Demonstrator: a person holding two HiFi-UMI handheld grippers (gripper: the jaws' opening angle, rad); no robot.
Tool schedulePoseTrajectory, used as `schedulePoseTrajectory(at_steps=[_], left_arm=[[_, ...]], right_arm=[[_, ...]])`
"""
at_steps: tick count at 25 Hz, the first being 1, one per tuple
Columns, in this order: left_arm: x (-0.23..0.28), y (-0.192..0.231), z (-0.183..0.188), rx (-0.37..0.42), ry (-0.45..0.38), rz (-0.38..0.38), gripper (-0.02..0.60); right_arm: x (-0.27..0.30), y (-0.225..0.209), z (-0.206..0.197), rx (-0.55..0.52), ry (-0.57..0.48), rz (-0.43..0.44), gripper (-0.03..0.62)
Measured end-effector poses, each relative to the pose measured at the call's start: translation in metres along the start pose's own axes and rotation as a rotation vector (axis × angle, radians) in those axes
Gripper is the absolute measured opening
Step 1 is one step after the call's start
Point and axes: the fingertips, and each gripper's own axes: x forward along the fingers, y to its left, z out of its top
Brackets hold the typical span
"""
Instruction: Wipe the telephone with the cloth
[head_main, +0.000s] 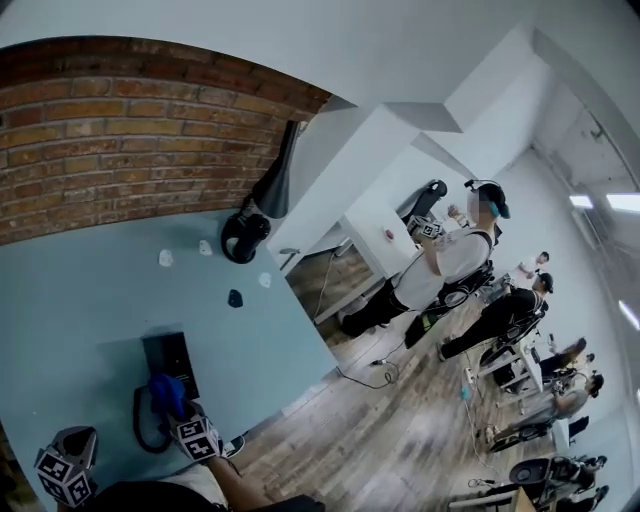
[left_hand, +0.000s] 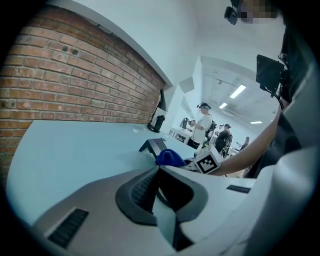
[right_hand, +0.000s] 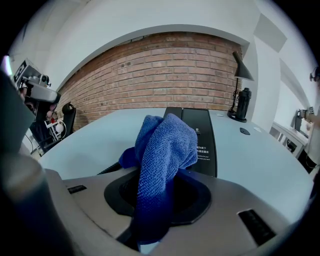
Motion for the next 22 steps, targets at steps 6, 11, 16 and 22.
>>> schedulePoseTrajectory(at_steps=[6,11,16,22], left_arm=[[0.019,-0.017,0.005,0.043,0.021,-0.037,0.002],[0.021,-0.018,0.003,0.055,0.022,-0.041,0.002],[0.023,-0.021,0.000,0.044,0.025,-0.020,0.002],[0.025,-0.003,0.024,0.070,-0.044,0.001,0.002]], right_arm=[[-0.007,-0.013,-0.012,-0.009,0.027,0.000,0.130],[-0.011,-0.009,-0.022,-0.004,0.071,0.018,0.130],[-0.024,-0.009,0.000,0.022,-0.019,0.096,0.130],[-0.012,-0.038,0.075,-0.023,-0.131,0.073,0.133]])
